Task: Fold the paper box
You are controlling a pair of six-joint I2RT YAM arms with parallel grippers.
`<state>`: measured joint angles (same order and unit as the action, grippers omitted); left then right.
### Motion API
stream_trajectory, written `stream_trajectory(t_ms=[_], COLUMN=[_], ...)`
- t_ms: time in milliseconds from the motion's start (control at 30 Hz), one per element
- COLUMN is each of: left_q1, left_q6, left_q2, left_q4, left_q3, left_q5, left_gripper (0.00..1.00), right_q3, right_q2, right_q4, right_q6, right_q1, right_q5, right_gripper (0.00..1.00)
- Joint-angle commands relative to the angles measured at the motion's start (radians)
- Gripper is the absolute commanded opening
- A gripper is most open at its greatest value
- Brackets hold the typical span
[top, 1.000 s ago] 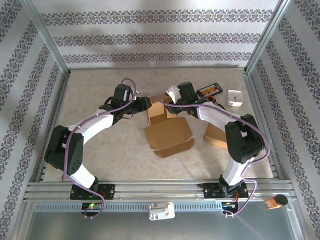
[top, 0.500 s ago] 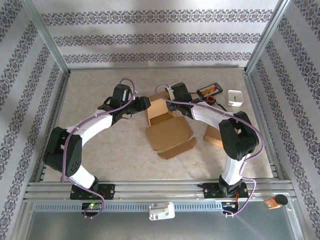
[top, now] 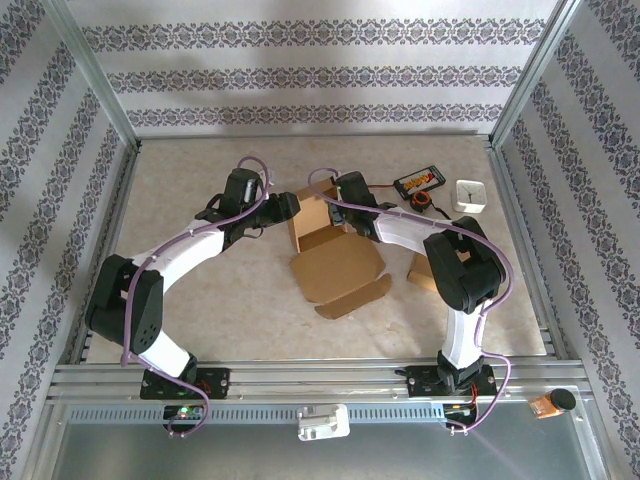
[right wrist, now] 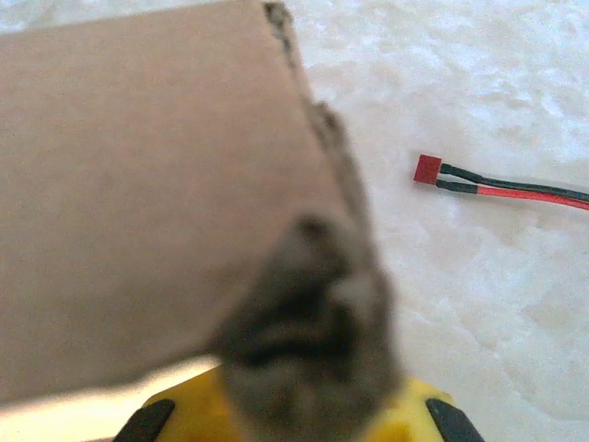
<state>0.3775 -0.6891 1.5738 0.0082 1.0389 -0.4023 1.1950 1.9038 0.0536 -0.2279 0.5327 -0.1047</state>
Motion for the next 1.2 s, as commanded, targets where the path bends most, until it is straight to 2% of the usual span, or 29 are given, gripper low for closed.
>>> stream_trajectory(t_ms=[0,33,67,133,333,433,533,633,733,833,900,933,967,1000,1100,1167], left_q1=[0.012,0.011,0.010,0.009,0.008,0.002,-0.005,-0.009,-0.012,-0.016,-0.017,-0.018,-0.019,-0.021,-0.023,-0.022], left_q6=[0.000,0.000,0.000,-0.001,-0.003,0.000,0.016,0.061,0.124,0.204,0.271,0.292,0.313,0.330,0.357,0.365], left_q2=[-0.032,-0.032,-0.031,-0.031,-0.036,-0.082,-0.182,-0.311,-0.444,-0.551,-0.617,-0.644,-0.674,-0.701,-0.772,-0.810], left_q4=[0.036,0.037,0.038,0.042,0.035,0.029,0.016,-0.031,-0.068,-0.092,-0.070,-0.056,-0.043,-0.034,-0.029,-0.034], left_q3=[-0.011,-0.014,-0.013,-0.014,-0.004,-0.015,-0.037,-0.048,-0.077,-0.108,-0.151,-0.172,-0.196,-0.219,-0.270,-0.293], left_q5=[-0.041,-0.042,-0.043,-0.045,-0.050,-0.037,0.027,0.149,0.294,0.377,0.382,0.389,0.396,0.404,0.442,0.465], left_gripper=[0.45,0.45,0.45,0.45,0.45,0.45,0.53,0.60,0.64,0.66,0.69,0.69,0.70,0.71,0.73,0.74], right_q3=[-0.031,-0.034,-0.034,-0.028,-0.038,-0.035,-0.012,0.072,0.246,0.457,0.533,0.528,0.521,0.538,0.574,0.548], right_q2=[0.029,0.028,0.029,0.037,0.001,-0.072,-0.159,-0.226,-0.252,-0.210,-0.163,-0.148,-0.129,-0.105,-0.037,0.004], right_q4=[-0.034,-0.034,-0.037,-0.053,-0.053,-0.104,-0.191,-0.360,-0.623,-0.934,-1.116,-1.121,-1.103,-1.106,-1.102,-1.039], right_q6=[-0.025,-0.024,-0.025,-0.025,0.010,0.109,0.240,0.445,0.766,1.167,1.505,1.599,1.664,1.699,1.746,1.773], right_q1=[0.036,0.036,0.036,0.036,0.036,0.028,-0.012,-0.063,-0.069,-0.021,0.053,0.077,0.101,0.117,0.170,0.212], right_q5=[0.042,0.042,0.042,0.047,0.079,0.087,0.143,0.215,0.210,0.119,-0.031,-0.115,-0.172,-0.171,-0.069,-0.040], right_gripper=[0.08,0.12,0.21,0.24,0.10,0.06,0.04,0.03,0.04,0.03,0.03,0.03,0.02,0.04,0.05,0.05])
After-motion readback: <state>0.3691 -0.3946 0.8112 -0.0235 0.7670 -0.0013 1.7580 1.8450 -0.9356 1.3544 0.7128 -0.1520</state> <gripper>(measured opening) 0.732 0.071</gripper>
